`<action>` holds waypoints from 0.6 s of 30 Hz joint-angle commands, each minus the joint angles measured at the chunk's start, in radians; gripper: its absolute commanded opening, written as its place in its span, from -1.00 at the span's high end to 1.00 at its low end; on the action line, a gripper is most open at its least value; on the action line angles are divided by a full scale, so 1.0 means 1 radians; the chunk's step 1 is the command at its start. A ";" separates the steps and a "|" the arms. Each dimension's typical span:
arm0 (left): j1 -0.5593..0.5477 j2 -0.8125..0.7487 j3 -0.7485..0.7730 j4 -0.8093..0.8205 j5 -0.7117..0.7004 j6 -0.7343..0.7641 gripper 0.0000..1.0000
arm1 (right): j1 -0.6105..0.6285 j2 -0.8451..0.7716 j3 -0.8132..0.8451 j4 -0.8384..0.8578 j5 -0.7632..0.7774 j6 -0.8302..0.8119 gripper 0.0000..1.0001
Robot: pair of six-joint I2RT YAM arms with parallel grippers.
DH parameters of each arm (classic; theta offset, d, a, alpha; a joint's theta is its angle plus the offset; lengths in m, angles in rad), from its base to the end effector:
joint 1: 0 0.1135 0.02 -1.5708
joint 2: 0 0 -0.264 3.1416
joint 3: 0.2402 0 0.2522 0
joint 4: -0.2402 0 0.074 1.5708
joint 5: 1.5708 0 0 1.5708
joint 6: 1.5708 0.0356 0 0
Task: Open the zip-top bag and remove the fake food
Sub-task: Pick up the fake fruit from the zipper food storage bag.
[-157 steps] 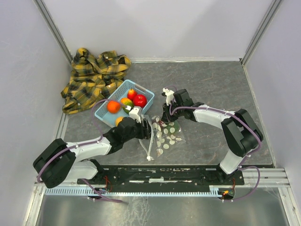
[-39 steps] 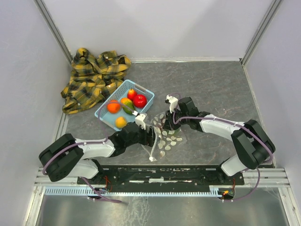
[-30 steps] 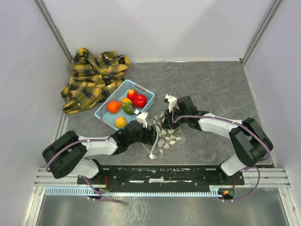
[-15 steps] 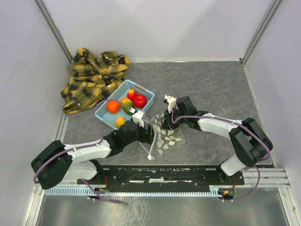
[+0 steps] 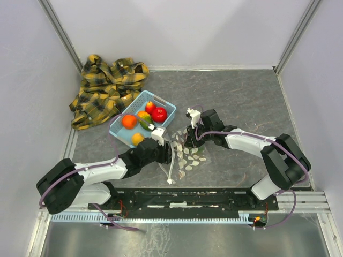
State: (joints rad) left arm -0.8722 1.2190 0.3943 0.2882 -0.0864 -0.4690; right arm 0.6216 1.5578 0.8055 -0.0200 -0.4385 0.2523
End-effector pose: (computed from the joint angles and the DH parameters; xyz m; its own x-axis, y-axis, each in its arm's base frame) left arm 0.1525 -0.1768 0.1662 -0.6165 0.0339 -0.7866 0.4894 0.7991 -0.3491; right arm 0.2453 0.1943 0.1798 -0.7426 -0.2539 -0.6197 -0.6083 0.6427 0.4657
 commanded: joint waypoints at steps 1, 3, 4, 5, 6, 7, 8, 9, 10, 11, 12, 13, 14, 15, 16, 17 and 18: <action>-0.002 -0.022 0.031 0.013 -0.021 0.052 -0.16 | 0.004 0.002 0.043 -0.005 0.017 -0.027 0.51; -0.002 -0.019 0.031 0.011 -0.028 0.058 -0.15 | 0.004 0.006 0.052 -0.014 0.014 -0.033 0.51; -0.001 -0.013 0.033 0.012 -0.027 0.062 -0.16 | 0.004 0.007 0.057 -0.017 0.012 -0.037 0.51; -0.001 -0.004 0.038 0.012 -0.028 0.066 -0.16 | 0.004 0.010 0.061 -0.019 0.008 -0.039 0.51; -0.001 0.006 0.045 0.015 -0.027 0.071 -0.18 | 0.005 0.014 0.066 -0.020 0.005 -0.040 0.51; -0.001 0.017 0.052 0.017 -0.028 0.076 -0.22 | 0.005 0.019 0.072 -0.022 0.001 -0.044 0.51; 0.001 0.026 0.058 0.020 -0.028 0.081 -0.27 | 0.004 0.023 0.077 -0.025 0.000 -0.046 0.51; 0.000 0.033 0.062 0.032 -0.030 0.089 -0.32 | 0.005 0.028 0.084 -0.028 0.000 -0.050 0.50; -0.001 0.039 0.063 0.042 -0.033 0.094 -0.36 | 0.004 0.034 0.091 -0.036 0.000 -0.054 0.50; -0.001 0.046 0.064 0.052 -0.038 0.099 -0.40 | 0.004 0.040 0.100 -0.040 -0.002 -0.057 0.50; 0.000 0.050 0.066 0.060 -0.041 0.105 -0.41 | 0.004 0.046 0.108 -0.044 -0.002 -0.059 0.50; 0.001 0.055 0.068 0.067 -0.040 0.111 -0.42 | 0.005 0.051 0.116 -0.047 -0.003 -0.060 0.50; 0.000 0.061 0.071 0.073 -0.037 0.116 -0.42 | 0.004 0.058 0.125 -0.049 -0.005 -0.060 0.50; 0.001 0.067 0.074 0.077 -0.033 0.120 -0.43 | 0.005 0.065 0.133 -0.051 -0.008 -0.062 0.50; 0.001 0.075 0.076 0.082 -0.031 0.124 -0.43 | 0.006 0.069 0.140 -0.051 -0.011 -0.062 0.50; 0.003 0.083 0.078 0.085 -0.028 0.127 -0.43 | 0.006 0.073 0.143 -0.049 -0.014 -0.062 0.50; 0.003 0.091 0.079 0.087 -0.026 0.128 -0.43 | 0.006 0.074 0.145 -0.045 -0.019 -0.062 0.50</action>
State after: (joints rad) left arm -0.8719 1.2854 0.4294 0.3004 -0.1040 -0.4049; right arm 0.6216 1.6203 0.8989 -0.0818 -0.4362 0.2085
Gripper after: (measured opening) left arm 0.712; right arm 0.250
